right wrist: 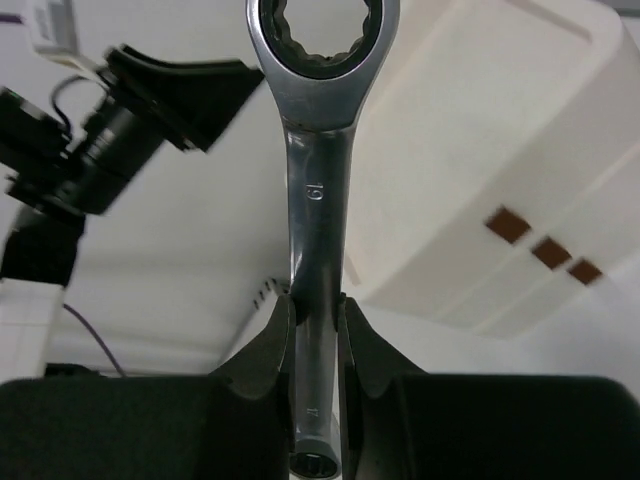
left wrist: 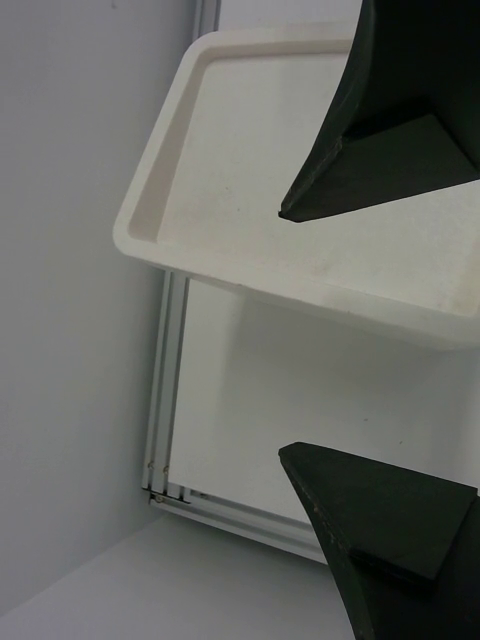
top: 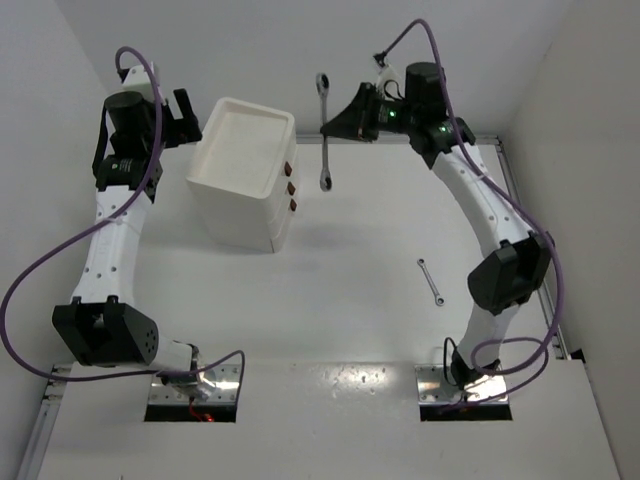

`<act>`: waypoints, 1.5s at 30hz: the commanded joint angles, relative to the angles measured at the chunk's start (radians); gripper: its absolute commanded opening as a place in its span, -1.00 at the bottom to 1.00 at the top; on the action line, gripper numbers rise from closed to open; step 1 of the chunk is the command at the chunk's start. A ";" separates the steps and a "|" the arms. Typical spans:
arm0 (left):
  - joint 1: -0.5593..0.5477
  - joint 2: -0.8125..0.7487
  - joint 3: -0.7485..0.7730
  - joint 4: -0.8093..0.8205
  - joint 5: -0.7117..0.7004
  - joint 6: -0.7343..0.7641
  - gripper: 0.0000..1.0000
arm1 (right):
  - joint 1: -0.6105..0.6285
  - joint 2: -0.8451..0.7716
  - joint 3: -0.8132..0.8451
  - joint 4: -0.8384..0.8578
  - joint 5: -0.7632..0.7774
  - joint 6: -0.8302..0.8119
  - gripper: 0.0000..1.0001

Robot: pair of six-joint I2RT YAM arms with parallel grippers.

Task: Sort the tools into containers

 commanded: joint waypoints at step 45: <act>0.041 -0.024 -0.055 -0.035 0.065 0.008 0.98 | 0.215 0.664 0.572 0.537 0.039 0.313 -1.00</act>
